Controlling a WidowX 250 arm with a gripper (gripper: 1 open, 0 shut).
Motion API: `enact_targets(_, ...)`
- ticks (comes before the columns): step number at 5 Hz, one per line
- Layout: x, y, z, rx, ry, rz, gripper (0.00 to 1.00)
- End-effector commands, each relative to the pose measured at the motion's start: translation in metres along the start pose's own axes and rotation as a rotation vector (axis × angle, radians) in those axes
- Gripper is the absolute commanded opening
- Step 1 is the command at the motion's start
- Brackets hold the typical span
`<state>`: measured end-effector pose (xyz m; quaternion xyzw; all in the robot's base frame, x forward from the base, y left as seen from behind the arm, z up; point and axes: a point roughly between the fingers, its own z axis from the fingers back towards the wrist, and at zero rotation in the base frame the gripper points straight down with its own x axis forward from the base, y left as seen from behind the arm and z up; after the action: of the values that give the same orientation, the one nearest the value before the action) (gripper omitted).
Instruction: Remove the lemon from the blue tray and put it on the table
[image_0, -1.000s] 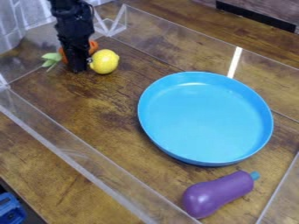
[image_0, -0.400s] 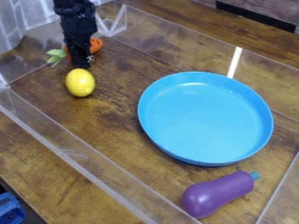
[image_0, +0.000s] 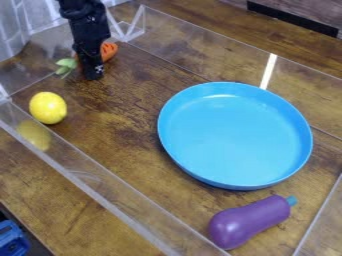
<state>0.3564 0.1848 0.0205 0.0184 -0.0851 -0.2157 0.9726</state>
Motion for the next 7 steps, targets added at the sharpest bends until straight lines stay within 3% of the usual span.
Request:
enact_targets(1,-0.004,-0.001,0.007,-0.007,-0.035,-0.039,1.0)
enact_targets(3,-0.005,-0.007,0.011,-0.021,-0.058,0.023,1.0)
enact_targets(6,-0.023,0.004,0.015,-0.014,-0.035,0.097,1.0)
enact_targets(7,-0.048,-0.003,0.017,-0.019,-0.021,0.161,1.0)
